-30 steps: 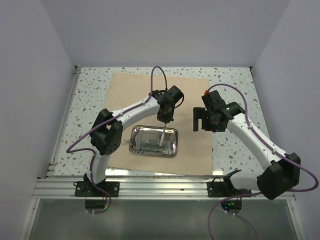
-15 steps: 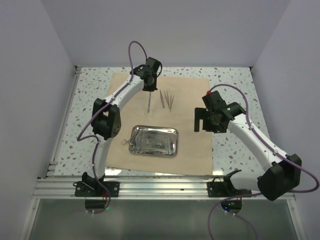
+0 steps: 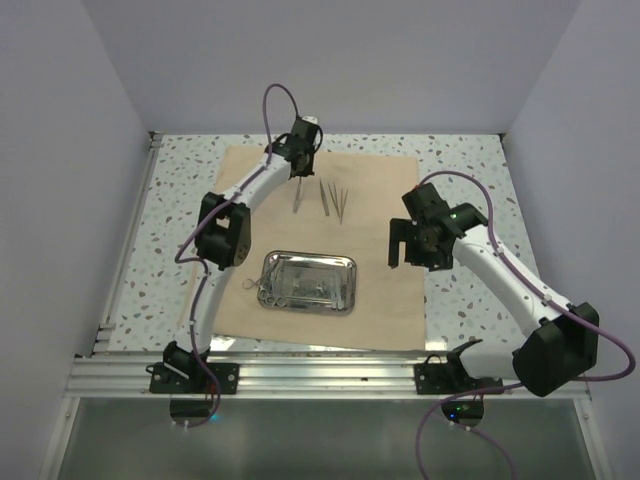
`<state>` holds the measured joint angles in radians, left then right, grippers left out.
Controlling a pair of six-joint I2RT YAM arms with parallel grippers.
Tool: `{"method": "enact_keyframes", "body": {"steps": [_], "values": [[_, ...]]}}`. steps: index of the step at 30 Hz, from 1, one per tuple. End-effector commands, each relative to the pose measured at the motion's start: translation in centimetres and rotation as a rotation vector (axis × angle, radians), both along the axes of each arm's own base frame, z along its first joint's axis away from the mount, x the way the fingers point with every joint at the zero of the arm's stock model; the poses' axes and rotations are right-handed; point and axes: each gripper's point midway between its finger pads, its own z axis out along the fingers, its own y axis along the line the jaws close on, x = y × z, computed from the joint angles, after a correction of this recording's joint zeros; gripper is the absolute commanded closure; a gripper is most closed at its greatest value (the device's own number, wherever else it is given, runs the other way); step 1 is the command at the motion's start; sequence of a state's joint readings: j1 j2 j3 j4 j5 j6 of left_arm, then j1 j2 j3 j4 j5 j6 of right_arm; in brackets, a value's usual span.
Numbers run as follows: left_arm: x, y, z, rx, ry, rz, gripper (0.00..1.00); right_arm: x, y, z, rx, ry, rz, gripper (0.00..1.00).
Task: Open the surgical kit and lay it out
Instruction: Place the medical item in the surgical kit.
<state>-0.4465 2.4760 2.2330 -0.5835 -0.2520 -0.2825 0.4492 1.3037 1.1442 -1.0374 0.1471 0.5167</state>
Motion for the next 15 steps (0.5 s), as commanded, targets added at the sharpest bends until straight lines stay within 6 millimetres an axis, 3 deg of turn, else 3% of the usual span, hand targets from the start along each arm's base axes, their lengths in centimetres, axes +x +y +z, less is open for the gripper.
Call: {"method": "enact_keyframes", "body": {"steps": [1, 5, 11, 15], "values": [[3.7, 2.8, 4.0, 0.035, -0.152, 0.044, 1.0, -0.1, -0.5, 0.4, -0.016, -0.001, -0.026, 0.08], [3.8, 5.3, 3.5, 0.105, -0.148, 0.056, 0.99, -0.3, -0.5, 0.3, -0.014, 0.004, -0.031, 0.08], [3.6, 6.4, 2.4, 0.116, -0.121, 0.068, 0.94, -0.2, -0.2, 0.3, -0.002, 0.009, -0.033, 0.08], [2.7, 7.0, 2.0, 0.124, -0.088, 0.101, 0.34, -0.4, -0.2, 0.3, 0.005, 0.006, -0.036, 0.08]]}}
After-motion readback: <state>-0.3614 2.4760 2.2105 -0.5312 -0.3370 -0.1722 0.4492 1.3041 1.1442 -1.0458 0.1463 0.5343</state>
